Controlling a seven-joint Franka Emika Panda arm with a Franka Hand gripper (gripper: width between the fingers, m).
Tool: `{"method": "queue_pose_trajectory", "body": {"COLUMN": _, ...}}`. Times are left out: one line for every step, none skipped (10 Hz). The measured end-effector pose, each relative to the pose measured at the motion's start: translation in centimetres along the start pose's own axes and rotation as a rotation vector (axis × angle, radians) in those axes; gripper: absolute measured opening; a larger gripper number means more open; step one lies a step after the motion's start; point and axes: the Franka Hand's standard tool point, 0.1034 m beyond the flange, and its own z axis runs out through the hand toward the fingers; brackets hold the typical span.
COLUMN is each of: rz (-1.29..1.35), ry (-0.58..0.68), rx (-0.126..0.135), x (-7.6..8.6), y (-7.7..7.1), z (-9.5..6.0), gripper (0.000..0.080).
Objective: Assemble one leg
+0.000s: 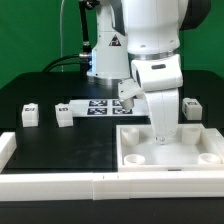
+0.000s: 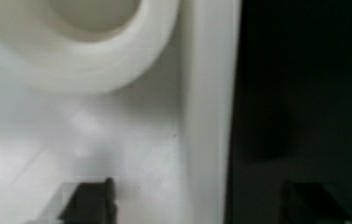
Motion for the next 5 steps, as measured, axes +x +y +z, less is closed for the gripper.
{"method": "queue_pose_trajectory", "body": {"rz": 0.0, "ry": 0.0, "rx": 0.0, "x": -0.01, "y": 0.0, "z": 0.0, "gripper": 0.0592}}
{"method": "queue_pose_trajectory", "body": {"rz": 0.001, "ry": 0.0, "rx": 0.0, "x": -0.03, "y": 0.0, "z": 0.0, "gripper": 0.0632}}
{"method": "queue_pose_trajectory", "body": {"rz": 0.001, "ry": 0.0, "rx": 0.0, "x": -0.04, "y": 0.0, "z": 0.0, "gripper": 0.0632}}
{"method": "queue_pose_trajectory", "body": {"rz": 0.001, "ry": 0.0, "rx": 0.0, "x": -0.05, "y": 0.0, "z": 0.01, "gripper": 0.0646}}
{"method": "queue_pose_trajectory", "body": {"rz": 0.001, "ry": 0.0, "rx": 0.0, "x": -0.06, "y": 0.0, "z": 0.01, "gripper": 0.0648}}
